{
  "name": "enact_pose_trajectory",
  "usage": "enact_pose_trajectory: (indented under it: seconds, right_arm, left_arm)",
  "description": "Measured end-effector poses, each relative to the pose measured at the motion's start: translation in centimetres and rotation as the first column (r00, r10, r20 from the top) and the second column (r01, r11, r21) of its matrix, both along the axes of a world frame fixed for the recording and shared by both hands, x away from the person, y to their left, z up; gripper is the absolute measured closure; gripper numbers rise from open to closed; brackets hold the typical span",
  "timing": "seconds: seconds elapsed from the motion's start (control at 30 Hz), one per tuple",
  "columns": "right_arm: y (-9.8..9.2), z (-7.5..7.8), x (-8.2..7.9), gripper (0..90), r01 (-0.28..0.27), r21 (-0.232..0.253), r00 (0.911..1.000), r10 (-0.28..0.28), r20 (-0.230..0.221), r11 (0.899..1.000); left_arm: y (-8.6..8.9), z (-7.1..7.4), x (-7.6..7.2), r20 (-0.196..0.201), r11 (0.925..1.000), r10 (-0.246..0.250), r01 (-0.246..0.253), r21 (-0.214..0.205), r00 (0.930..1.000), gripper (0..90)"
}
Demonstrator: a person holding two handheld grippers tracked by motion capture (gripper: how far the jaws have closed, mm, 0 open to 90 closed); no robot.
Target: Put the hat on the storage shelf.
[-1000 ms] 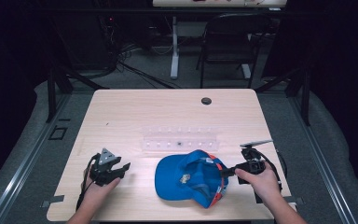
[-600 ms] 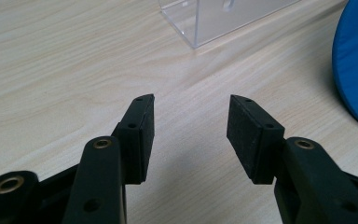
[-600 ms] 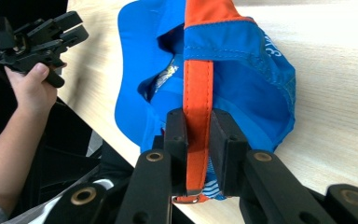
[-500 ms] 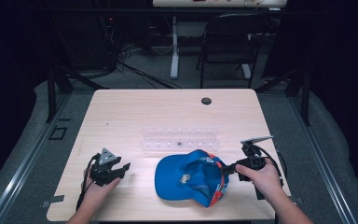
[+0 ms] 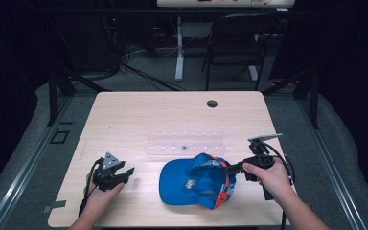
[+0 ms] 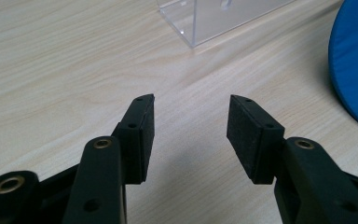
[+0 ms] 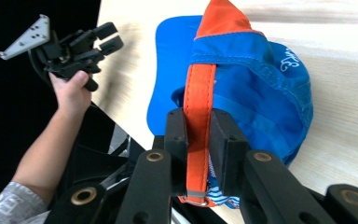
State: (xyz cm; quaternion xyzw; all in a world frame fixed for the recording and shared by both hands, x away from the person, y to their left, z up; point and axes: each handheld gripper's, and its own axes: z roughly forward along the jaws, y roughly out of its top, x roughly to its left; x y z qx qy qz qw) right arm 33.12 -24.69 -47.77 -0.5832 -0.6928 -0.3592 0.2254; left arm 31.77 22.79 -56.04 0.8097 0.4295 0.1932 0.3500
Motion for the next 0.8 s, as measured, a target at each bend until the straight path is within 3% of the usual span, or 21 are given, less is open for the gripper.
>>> enact_pose_trajectory:
  seconds: [0.3, 0.37, 0.6, 0.67, 0.8]
  right_arm:
    - [0.4, 1.1, 0.2, 78.3, -0.007, 0.03, 1.0, 0.007, 0.003, 1.0]
    - [0.7, 1.4, 0.3, 78.3, 0.013, 0.053, 0.9999, -0.013, -0.005, 0.998]
    - [0.8, 1.9, 0.4, 78.3, -0.013, 0.083, 0.9999, 0.014, -0.005, 0.996]
    - [0.9, 2.2, 0.5, 78.3, -0.007, 0.117, 0.9999, 0.008, -0.012, 0.993]
    - [1.1, 2.6, 0.6, 78.3, -0.018, 0.118, 0.9998, 0.019, -0.005, 0.993]
  left_arm:
    - [0.0, 0.0, 0.0, 0.001, 1.0, 0.0, 0.0, 0.0, 1.0, 51.7]
    - [0.0, 0.0, 0.0, 0.001, 1.0, 0.0, 0.0, -0.001, 1.0, 51.8]
    - [0.0, 0.0, 0.0, 0.001, 1.0, 0.0, 0.0, -0.001, 1.0, 51.7]
    - [0.0, 0.0, 0.0, 0.0, 1.0, 0.001, -0.001, -0.001, 1.0, 51.8]
    - [-0.1, 0.0, 0.0, 0.001, 1.0, 0.0, 0.0, -0.001, 1.0, 51.8]
